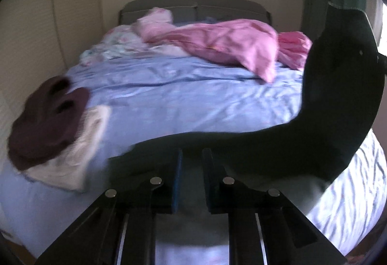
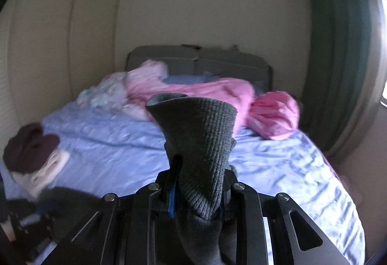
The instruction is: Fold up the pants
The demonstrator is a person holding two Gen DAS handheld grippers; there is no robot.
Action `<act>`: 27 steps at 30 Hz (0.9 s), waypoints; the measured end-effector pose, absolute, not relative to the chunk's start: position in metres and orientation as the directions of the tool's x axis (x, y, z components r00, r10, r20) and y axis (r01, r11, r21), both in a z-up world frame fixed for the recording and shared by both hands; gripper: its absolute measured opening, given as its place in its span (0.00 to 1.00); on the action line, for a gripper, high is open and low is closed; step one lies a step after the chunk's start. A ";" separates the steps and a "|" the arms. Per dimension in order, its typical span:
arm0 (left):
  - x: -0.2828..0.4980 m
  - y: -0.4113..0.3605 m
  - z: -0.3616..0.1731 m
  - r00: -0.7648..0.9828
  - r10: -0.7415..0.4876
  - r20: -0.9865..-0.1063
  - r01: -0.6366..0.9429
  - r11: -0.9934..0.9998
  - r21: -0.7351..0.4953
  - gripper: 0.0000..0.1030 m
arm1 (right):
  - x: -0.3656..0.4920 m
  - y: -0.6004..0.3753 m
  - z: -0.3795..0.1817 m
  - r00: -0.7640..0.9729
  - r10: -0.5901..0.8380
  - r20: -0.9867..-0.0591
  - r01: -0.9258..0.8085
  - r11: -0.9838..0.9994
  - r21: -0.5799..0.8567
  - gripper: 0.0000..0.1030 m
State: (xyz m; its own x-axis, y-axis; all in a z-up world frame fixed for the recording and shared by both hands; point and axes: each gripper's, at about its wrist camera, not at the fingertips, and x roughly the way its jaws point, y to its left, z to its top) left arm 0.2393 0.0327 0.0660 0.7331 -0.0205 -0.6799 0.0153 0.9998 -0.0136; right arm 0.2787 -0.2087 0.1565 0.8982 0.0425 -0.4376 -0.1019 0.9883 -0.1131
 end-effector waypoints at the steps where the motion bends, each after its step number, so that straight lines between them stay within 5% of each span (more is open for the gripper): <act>1: 0.234 0.049 0.064 0.728 0.000 -0.685 -0.009 1.000 -0.009 0.17 | 0.275 -0.188 0.153 0.894 0.058 -0.444 -0.126 0.984 -0.125 0.25; 19: 0.173 0.192 -0.011 0.662 0.146 -0.736 -0.250 0.968 -0.033 0.17 | 0.249 0.053 0.017 0.760 0.231 -0.608 -0.399 0.904 -0.155 0.19; 22: 0.172 0.199 -0.018 0.649 0.145 -0.747 -0.267 0.963 -0.045 0.25 | 0.245 0.073 0.005 0.766 0.222 -0.604 -0.406 0.895 -0.186 0.20; 25: 0.168 0.203 -0.019 0.646 0.152 -0.748 -0.282 0.958 -0.049 0.50 | 0.250 0.085 -0.014 0.732 0.198 -0.652 -0.427 0.879 -0.213 0.33; 27: 0.163 0.208 -0.015 0.651 0.193 -0.734 -0.315 0.949 -0.030 0.50 | 0.244 0.092 -0.020 0.704 0.249 -0.665 -0.489 0.849 -0.200 0.78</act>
